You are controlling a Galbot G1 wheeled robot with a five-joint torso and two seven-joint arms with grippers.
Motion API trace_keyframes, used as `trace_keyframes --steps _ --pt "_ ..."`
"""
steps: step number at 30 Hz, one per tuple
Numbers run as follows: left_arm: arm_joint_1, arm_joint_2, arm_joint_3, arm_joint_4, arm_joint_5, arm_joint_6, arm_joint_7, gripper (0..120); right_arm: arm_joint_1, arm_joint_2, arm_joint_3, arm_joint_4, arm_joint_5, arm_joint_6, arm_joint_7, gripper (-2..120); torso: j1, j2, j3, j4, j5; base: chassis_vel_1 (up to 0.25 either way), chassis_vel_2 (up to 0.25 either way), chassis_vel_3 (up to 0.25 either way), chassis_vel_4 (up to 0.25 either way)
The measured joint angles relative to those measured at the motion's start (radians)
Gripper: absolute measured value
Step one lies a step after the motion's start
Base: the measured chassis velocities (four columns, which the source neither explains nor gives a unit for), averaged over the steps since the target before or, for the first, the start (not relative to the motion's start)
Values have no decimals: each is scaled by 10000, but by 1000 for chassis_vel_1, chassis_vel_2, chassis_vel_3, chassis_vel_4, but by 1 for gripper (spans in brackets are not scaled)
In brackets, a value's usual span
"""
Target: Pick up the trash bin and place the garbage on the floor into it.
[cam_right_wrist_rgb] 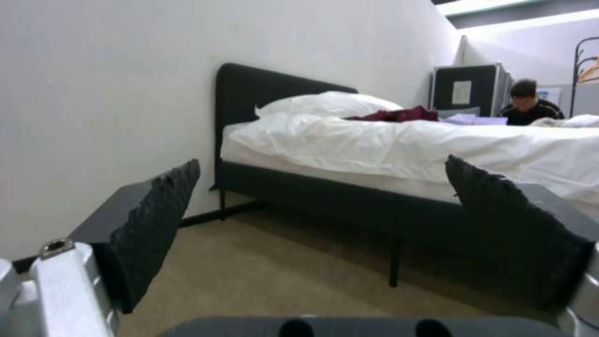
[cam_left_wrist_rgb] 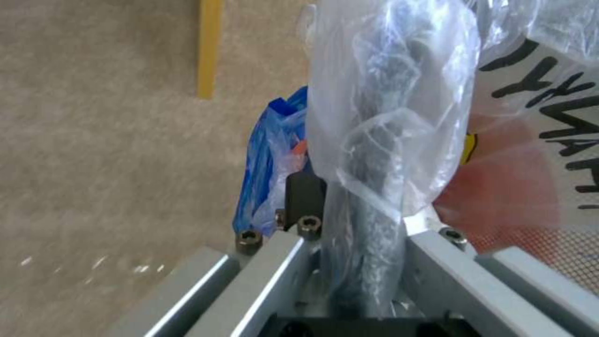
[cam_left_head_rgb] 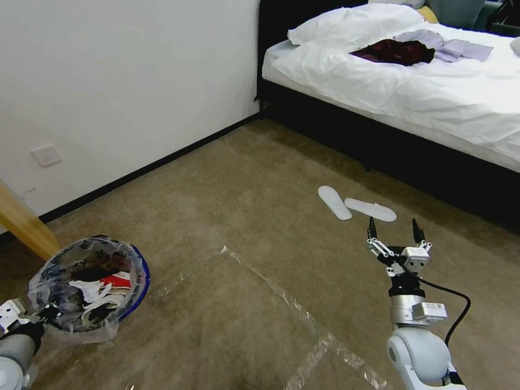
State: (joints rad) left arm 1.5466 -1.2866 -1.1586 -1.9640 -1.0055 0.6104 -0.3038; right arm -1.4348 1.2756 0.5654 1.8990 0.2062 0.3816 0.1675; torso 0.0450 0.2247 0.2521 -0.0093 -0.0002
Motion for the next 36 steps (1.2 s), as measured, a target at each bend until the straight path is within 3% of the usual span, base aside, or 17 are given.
trace_keyframes --steps 36 --pt "-41 -47 134 -107 4 -2 -42 0 145 34 -141 -180 -39 237 66 100 0 -3 3 0 4 -170 175 176 -173"
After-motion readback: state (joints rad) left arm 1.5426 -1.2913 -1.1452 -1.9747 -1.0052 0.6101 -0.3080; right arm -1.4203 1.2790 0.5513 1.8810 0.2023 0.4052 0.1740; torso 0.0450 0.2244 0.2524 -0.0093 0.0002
